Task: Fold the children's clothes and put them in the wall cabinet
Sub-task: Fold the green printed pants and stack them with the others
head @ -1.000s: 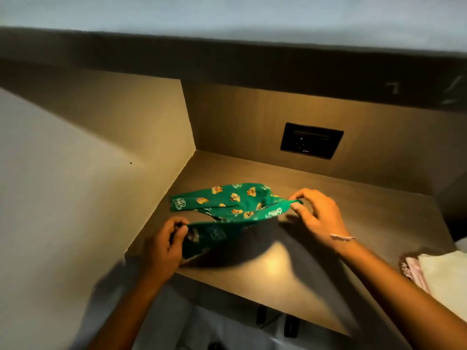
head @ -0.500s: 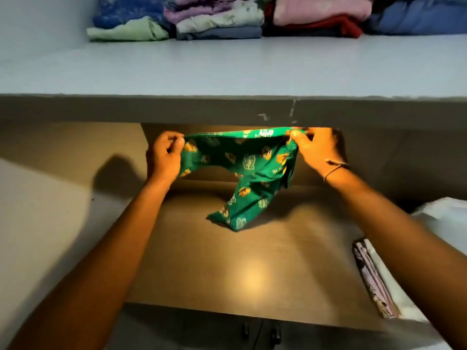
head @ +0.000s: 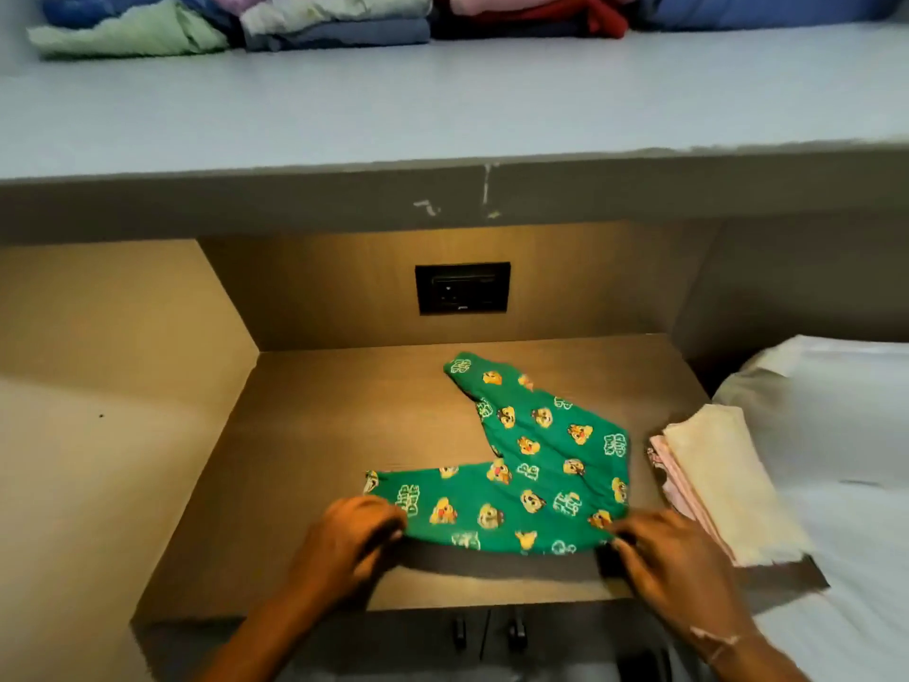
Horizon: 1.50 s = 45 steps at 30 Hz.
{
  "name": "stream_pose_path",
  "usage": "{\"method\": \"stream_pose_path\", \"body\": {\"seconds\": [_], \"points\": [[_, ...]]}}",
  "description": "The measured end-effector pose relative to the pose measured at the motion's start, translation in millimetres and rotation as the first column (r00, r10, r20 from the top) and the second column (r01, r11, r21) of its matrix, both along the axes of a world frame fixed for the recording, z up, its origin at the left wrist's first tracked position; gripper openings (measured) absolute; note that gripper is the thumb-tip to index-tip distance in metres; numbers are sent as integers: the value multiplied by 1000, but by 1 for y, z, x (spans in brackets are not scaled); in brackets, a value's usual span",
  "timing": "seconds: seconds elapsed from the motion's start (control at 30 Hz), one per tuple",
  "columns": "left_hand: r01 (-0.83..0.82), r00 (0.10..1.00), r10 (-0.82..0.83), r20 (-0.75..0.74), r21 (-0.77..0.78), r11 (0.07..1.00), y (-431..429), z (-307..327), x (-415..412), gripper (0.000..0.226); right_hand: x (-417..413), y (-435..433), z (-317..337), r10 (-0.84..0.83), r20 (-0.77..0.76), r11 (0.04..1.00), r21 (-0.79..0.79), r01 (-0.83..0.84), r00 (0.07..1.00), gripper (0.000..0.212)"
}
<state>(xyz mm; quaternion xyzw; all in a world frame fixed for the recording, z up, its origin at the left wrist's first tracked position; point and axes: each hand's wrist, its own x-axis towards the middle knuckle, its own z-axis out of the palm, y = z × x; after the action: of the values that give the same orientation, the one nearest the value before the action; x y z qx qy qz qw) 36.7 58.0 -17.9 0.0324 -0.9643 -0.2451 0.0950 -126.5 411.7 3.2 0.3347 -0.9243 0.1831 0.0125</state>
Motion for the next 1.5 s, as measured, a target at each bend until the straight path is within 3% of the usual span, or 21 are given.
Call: {"method": "stream_pose_path", "body": {"seconds": [0.1,0.27,0.4,0.47,0.57,0.7,0.77,0.87,0.93,0.97,1.03,1.1,1.13,1.23,1.3,1.4,1.5], "points": [[34,996,-28,81,-68,997,-1,-17,-1,24,10,3,-12,0,81,999,47,-4,997,24],[29,996,-23,81,-77,997,-3,-1,-75,38,-4,-27,-8,-89,90,994,-47,94,992,40],[17,973,22,229,-167,986,3,2,-163,48,-29,-46,-32,-118,91,970,224,95,989,59],[-143,954,155,256,-67,987,1,0,-194,52,-34,-43,-49,-133,107,953,287,97,985,65],[-431,858,381,346,80,899,-10,-1,-225,57,-31,-39,-66,-130,106,961,258,99,986,68],[-481,818,403,410,105,870,-22,5,-245,39,-31,-40,-70,-129,74,960,259,106,989,68],[-503,829,395,397,216,837,-21,5,-251,21,-31,-39,-70,-124,66,960,259,103,990,68],[-487,873,357,333,631,603,-9,13,-254,7,-31,-39,-69,-113,67,961,260,92,991,67],[-430,891,357,280,769,472,-9,18,-255,15,-32,-41,-68,-109,75,959,270,85,991,67],[-417,898,346,273,780,466,-11,19,-255,15,-33,-41,-68,-108,77,958,276,83,991,67],[-420,904,327,275,709,567,-19,19,-255,12,-33,-42,-68,-111,77,956,280,85,991,68],[-435,897,350,269,400,807,-31,17,-255,12,-34,-42,-68,-117,81,956,278,90,990,68],[-436,891,377,252,244,866,-38,17,-253,17,-34,-42,-68,-116,87,956,279,88,989,69],[-472,867,435,243,124,873,-50,26,-237,37,-35,-45,-67,-98,98,957,283,67,990,69],[-400,901,373,221,95,912,-41,26,-216,42,-38,-48,-62,-84,121,960,277,48,989,67],[-58,978,55,201,11,998,-4,16,-155,44,-37,-50,-51,-58,110,964,265,27,992,66],[194,954,-148,261,-164,967,7,3,-81,42,-23,-35,-40,8,12,992,129,-10,1000,62]]}}
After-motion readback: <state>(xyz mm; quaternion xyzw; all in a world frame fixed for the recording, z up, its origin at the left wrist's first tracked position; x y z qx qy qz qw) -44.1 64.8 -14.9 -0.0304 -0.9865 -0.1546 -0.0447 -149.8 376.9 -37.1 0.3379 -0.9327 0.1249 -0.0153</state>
